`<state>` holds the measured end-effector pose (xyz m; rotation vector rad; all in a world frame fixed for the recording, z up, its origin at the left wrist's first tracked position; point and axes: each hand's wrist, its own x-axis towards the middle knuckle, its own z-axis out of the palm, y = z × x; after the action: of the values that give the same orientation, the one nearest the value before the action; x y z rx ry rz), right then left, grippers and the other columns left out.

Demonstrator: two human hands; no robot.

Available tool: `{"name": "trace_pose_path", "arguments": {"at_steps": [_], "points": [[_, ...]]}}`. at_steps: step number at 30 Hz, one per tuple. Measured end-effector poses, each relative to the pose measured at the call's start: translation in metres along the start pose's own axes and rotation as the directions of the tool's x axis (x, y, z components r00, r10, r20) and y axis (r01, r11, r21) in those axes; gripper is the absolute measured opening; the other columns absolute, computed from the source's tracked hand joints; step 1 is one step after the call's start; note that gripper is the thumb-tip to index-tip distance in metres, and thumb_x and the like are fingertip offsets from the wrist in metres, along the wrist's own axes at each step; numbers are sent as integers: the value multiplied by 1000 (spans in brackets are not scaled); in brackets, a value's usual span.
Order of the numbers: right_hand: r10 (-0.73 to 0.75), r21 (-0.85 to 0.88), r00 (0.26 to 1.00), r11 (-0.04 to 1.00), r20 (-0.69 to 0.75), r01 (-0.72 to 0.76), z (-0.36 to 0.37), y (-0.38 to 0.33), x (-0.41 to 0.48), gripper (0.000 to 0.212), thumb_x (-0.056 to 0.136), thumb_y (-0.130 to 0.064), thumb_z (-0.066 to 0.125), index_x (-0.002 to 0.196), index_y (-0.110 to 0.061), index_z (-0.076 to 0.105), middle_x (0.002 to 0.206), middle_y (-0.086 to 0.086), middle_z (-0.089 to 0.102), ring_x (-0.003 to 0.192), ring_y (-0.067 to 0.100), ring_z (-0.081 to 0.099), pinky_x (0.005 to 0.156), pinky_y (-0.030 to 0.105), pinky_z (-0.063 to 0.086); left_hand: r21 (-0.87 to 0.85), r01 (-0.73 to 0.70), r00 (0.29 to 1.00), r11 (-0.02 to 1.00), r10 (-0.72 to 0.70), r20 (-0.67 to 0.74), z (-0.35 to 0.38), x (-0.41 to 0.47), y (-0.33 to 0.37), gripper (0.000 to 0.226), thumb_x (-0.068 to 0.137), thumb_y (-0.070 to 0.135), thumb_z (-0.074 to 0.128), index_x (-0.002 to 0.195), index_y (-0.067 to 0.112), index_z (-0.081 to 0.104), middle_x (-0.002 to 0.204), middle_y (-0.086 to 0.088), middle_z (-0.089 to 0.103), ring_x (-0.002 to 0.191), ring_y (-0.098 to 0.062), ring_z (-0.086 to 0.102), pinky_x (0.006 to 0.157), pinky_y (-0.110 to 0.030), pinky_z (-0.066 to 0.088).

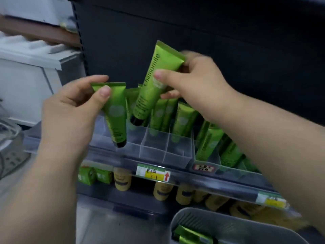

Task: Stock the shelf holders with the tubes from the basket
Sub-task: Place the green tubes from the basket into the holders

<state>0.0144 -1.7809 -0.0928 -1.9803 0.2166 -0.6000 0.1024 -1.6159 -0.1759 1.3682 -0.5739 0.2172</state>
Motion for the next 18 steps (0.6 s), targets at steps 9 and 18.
{"name": "trace_pose_path", "arguments": {"at_steps": [9, 18], "points": [[-61, -152, 998, 987, -27, 56, 42, -5, 84, 17, 80, -15, 67, 73, -21, 54, 77, 0, 64, 77, 19, 68, 67, 41, 59, -54, -21, 985, 998, 11, -170, -7, 44, -16, 11, 84, 22, 65, 82, 33, 68, 71, 23, 67, 74, 6, 59, 75, -12, 47], [-83, -280, 996, 957, -22, 73, 65, 21, 119, 19, 76, -17, 68, 86, -2, 64, 88, 14, 69, 84, 27, 67, 75, 51, 55, -91, -41, 985, 995, 25, -169, -2, 65, -26, 23, 84, 10, 65, 78, 31, 68, 67, 23, 66, 69, 7, 58, 71, -10, 45]]}}
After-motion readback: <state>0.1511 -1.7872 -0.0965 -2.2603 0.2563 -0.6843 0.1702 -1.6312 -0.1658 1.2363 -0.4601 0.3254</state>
